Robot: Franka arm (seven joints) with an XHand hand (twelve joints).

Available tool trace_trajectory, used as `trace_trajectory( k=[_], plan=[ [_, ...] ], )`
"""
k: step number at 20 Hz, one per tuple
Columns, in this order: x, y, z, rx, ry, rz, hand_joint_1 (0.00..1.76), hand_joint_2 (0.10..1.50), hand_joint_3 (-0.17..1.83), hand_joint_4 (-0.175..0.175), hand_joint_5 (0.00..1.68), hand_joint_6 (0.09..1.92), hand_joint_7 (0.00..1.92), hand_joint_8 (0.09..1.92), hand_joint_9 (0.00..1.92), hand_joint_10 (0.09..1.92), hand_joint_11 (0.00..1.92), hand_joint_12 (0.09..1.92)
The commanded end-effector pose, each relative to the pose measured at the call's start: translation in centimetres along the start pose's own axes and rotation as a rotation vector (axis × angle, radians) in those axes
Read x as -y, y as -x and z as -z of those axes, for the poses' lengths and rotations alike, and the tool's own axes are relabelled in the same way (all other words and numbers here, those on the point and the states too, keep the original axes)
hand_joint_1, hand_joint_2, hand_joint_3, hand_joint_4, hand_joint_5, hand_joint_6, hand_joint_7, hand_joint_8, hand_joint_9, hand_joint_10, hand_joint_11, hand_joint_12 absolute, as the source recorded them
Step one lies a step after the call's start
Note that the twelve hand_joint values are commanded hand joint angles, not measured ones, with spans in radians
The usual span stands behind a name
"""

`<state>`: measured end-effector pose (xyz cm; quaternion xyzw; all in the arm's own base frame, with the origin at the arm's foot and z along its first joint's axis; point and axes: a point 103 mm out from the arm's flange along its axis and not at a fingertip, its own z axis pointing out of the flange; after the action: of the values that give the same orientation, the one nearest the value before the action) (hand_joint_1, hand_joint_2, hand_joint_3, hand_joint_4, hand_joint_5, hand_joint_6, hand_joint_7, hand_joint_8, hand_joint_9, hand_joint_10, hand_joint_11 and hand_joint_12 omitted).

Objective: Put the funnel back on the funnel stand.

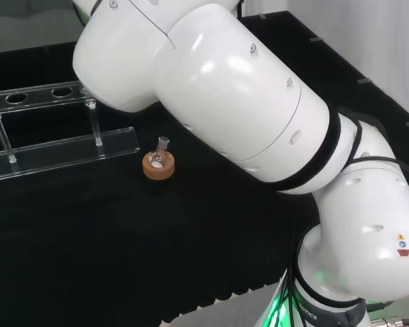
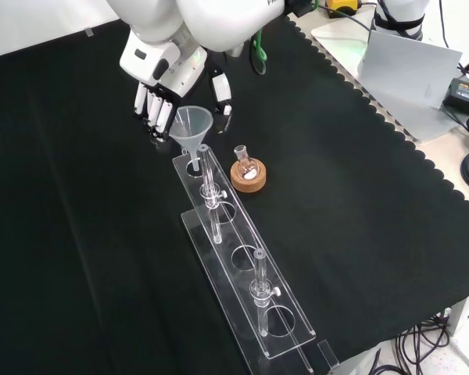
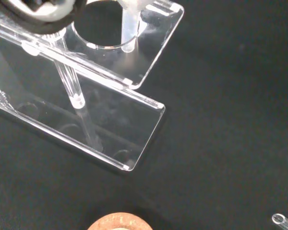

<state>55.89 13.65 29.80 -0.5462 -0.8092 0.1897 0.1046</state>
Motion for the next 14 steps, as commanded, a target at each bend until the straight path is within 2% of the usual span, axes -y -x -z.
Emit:
trace_trajectory(
  k=[1,4,9,12,14],
  plan=[
    [-1.1,-0.6,-1.4,-0.011,-0.053,0.009,0.84,0.67,0.6,-0.043,0.41,0.41,0.35,0.68,0.7,0.49,0.47,1.31],
    [-1.3,-0.8,-1.7,-0.01,-0.058,0.012,0.83,0.66,0.6,-0.051,0.39,0.29,0.31,0.7,0.65,0.53,0.45,1.32],
    [-1.6,-1.2,-1.9,-0.012,-0.079,0.019,0.82,0.66,0.6,-0.055,0.39,0.21,0.27,0.7,0.61,0.55,0.43,1.32],
    [-1.5,-1.1,-2.3,-0.023,-0.132,0.022,0.8,0.66,0.59,-0.059,0.36,0.14,0.21,0.7,0.55,0.58,0.4,1.34],
    [-1.4,-1.0,-2.5,-0.033,-0.16,0.031,0.76,0.65,0.57,-0.055,0.25,0.09,0.09,0.63,0.39,0.62,0.33,1.37]
  ],
)
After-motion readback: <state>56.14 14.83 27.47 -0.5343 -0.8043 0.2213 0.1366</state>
